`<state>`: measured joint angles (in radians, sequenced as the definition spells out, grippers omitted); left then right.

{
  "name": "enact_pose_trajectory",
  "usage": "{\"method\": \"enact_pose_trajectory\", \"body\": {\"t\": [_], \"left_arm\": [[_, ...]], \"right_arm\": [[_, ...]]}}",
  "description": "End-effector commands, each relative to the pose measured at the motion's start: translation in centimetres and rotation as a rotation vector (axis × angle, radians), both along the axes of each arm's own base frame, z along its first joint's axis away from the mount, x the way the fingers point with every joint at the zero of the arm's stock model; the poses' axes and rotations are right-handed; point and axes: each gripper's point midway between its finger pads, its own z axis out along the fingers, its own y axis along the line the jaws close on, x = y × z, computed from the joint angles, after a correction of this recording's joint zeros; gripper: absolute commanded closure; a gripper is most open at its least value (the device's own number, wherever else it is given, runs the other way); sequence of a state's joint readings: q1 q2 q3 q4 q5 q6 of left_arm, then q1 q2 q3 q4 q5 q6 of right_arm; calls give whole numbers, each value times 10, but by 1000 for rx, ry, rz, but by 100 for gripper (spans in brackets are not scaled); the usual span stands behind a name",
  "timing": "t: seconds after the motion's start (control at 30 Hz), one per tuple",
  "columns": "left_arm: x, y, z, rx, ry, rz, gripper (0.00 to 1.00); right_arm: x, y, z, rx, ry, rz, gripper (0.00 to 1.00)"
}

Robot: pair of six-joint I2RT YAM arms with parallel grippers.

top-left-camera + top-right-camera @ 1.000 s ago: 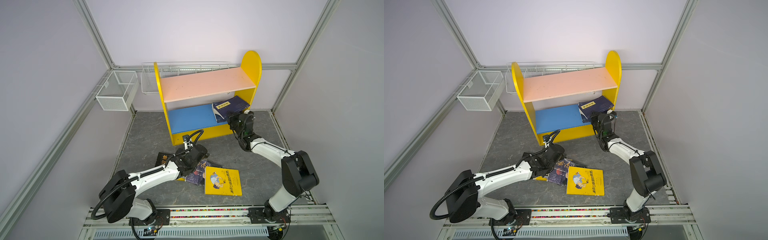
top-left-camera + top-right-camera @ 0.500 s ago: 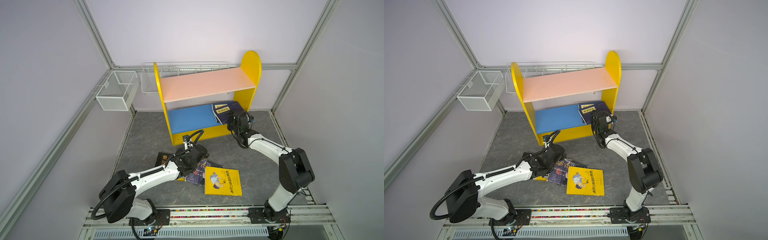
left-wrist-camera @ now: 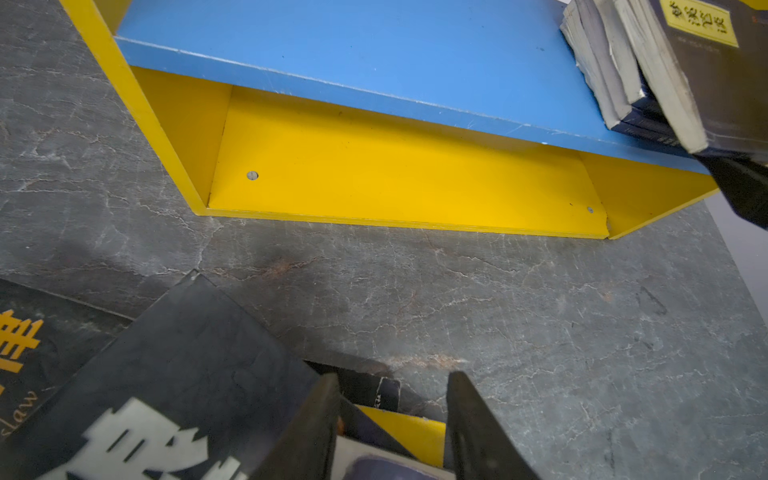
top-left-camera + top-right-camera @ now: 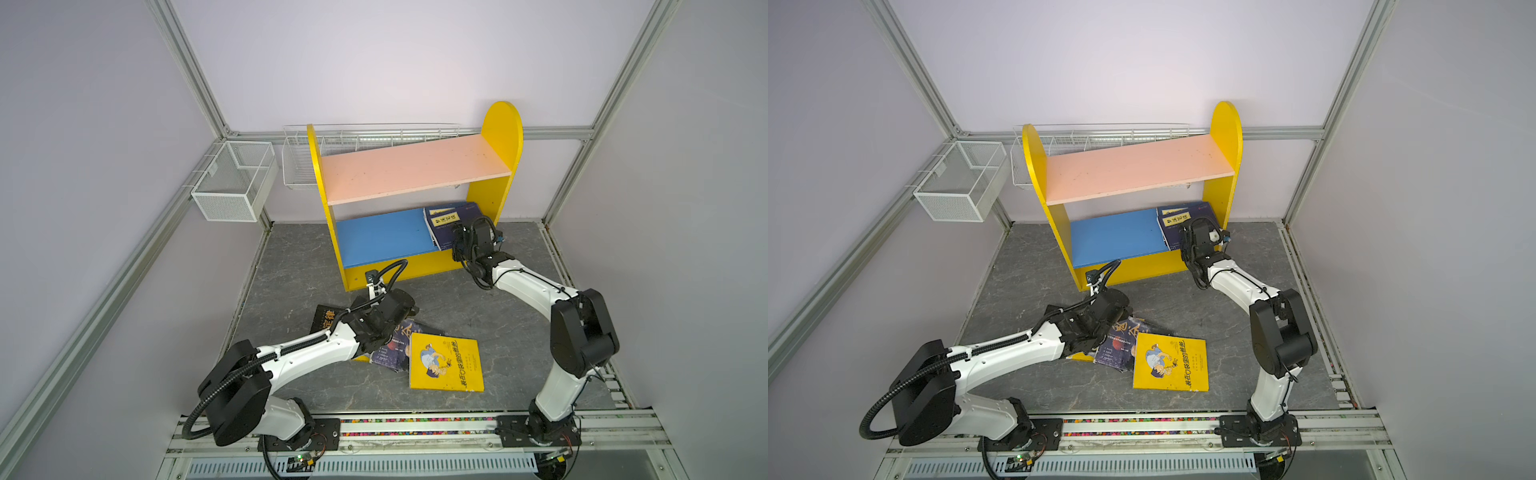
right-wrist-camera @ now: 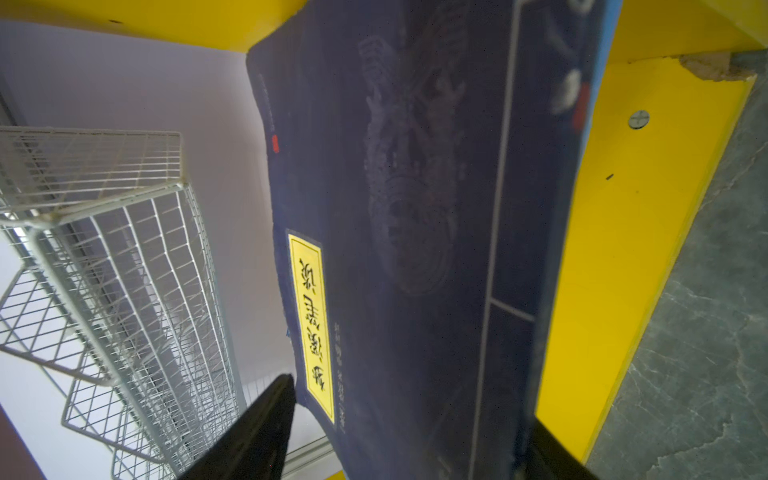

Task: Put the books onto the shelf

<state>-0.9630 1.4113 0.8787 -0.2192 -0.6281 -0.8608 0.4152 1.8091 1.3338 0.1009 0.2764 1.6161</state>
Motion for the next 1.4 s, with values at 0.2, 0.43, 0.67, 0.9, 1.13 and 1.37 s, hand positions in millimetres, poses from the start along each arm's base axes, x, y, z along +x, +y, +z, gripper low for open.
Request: {"method": "enact_pose_trajectory", "body": {"t": [0.2,0.43,0.67,0.9,1.13,1.37], "left_arm": [[-2,6,4,-15,-1,20,56],[-2,4,3,-20,4,16,55],[-1,3,3,-20,4,18,56],[-1,2,1,-15,9,15,56],[-1,1,0,-16,12,12,55],[-1,3,-3,-6,13,20,55]], "right_arm": [[9,10,22,91,-24,61,26],[-9,-1,25,-82,27,136,22],[-14,-7,26,-143,37,192,23],[-27,-16,28,-202,38,217,23],[-42,-23,25,-232,59,244,26],[-65,-30,11,-443,130,374,63]]}}
